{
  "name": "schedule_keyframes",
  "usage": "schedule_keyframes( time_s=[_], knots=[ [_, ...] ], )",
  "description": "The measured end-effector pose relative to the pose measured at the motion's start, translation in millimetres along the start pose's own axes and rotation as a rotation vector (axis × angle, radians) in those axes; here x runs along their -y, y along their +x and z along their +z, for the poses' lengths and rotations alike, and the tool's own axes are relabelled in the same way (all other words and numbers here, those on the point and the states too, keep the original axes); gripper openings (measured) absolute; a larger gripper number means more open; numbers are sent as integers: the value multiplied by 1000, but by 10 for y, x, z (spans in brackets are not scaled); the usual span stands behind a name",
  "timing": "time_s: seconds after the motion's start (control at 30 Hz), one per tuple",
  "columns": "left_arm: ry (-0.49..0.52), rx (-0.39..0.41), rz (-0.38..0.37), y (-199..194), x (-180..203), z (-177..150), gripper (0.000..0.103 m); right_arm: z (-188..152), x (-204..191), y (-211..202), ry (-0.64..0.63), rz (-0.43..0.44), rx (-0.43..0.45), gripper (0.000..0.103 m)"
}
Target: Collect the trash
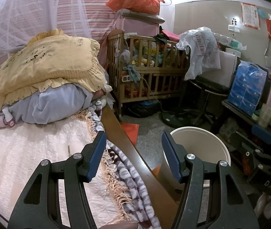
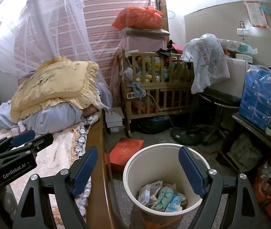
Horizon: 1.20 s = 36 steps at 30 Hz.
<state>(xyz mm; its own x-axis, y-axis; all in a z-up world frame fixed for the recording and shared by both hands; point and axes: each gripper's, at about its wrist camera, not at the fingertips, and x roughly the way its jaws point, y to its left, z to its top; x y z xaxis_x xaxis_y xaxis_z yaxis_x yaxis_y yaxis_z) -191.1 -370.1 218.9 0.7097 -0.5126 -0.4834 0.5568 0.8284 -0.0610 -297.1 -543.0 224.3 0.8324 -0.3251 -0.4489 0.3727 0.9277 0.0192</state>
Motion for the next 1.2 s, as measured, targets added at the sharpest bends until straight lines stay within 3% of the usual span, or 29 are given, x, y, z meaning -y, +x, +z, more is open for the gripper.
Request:
schedule_keyframes(
  time_s=[1.2],
  knots=[
    [-8,-27,11,79,157,-62,59,-79,70,27,-2,-4,-10,85]
  ],
)
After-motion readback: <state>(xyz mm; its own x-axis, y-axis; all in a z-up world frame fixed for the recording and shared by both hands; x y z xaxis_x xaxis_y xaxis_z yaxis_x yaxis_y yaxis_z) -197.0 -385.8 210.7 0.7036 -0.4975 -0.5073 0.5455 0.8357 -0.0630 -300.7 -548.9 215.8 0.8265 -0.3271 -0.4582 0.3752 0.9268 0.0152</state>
